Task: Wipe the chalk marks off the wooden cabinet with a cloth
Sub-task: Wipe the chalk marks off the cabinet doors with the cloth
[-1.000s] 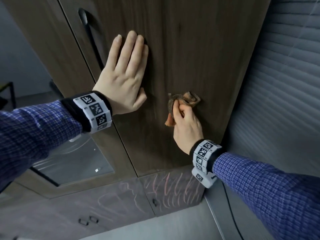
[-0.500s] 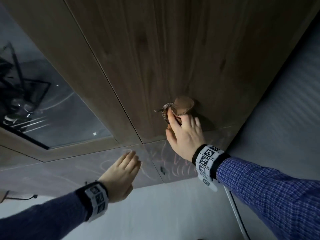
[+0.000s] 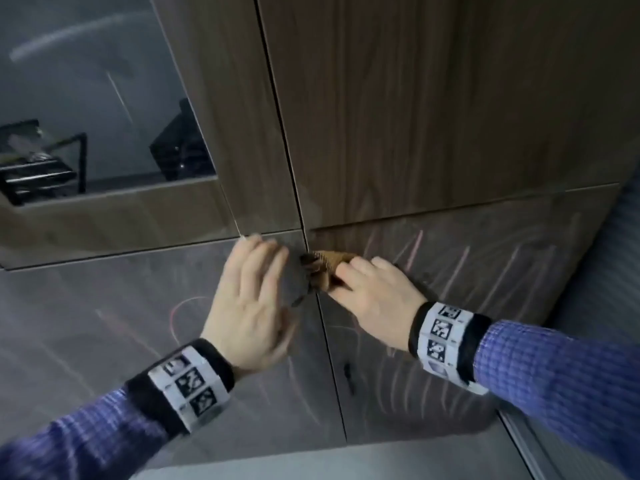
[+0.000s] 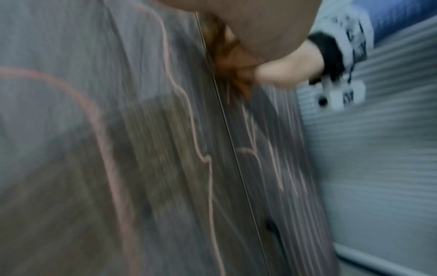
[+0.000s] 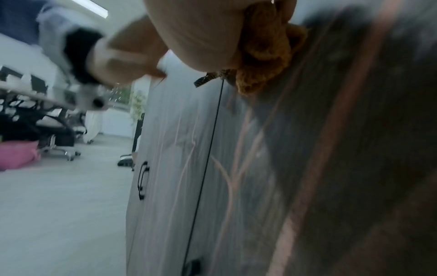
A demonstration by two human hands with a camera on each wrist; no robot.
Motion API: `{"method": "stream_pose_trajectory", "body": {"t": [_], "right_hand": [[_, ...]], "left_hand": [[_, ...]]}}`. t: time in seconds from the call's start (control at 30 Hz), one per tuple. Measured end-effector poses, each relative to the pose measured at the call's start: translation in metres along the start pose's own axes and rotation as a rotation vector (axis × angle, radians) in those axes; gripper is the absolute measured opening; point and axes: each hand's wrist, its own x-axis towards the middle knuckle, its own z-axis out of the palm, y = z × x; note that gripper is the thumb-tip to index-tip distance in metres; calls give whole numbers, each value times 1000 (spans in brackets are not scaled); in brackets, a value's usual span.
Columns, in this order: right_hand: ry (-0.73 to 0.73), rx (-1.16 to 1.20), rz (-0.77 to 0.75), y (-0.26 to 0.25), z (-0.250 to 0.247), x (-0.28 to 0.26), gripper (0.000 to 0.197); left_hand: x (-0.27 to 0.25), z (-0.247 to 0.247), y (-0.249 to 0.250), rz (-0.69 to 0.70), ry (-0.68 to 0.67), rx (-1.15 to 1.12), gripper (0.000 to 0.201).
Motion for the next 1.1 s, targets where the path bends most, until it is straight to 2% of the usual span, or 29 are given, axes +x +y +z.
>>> {"method": "stream_pose_trajectory", "body": {"t": [0.07, 0.13, 0.3, 0.37, 0.47, 0.57, 0.63, 0.67, 0.73, 0.8, 0.87, 0.93, 1.0, 1.03, 1.07, 1.1], "right_hand": [[121, 12, 63, 10, -8, 11, 34], [240, 14, 114, 15, -19, 23, 41], [343, 24, 224, -4, 4, 16, 55], [356, -2, 202, -11, 22, 10, 53], [276, 2, 70, -30, 64, -11, 40], [24, -21, -94, -53, 99, -47, 40], [-65, -16, -98, -48, 94, -53, 40], [-46, 1, -69, -41, 83, -48, 38], [122, 45, 84, -21, 50, -28, 34], [346, 33, 283, -1, 21, -9, 41], [425, -15, 358, 0, 23, -4, 50], [337, 3, 225, -15, 58, -26, 47], [68, 8, -8, -30, 103, -74, 39], [-78, -20, -72, -34, 115, -100, 39], [-176, -33, -93, -33, 120, -119, 39], [-190, -20, -84, -27, 117, -129, 36]], "left_hand": [[13, -3, -7, -28, 102, 62, 85], [22, 0, -12, -77, 150, 113, 90], [18, 24, -18, -161, 196, 183, 95], [16, 30, -19, -170, 212, 218, 95], [13, 34, -17, -183, 248, 201, 94], [8, 39, -12, -180, 239, 203, 94], [7, 41, -13, -175, 227, 234, 93], [7, 41, -14, -174, 220, 248, 93], [7, 41, -15, -169, 205, 265, 94], [7, 43, -14, -169, 196, 268, 95], [7, 43, -10, -187, 209, 251, 96], [10, 43, -6, -188, 240, 210, 96], [12, 45, -1, -93, 263, 189, 92], [12, 48, 2, -16, 261, 182, 90], [13, 52, 6, 50, 243, 178, 89], [14, 55, 9, 91, 217, 181, 88]]}}
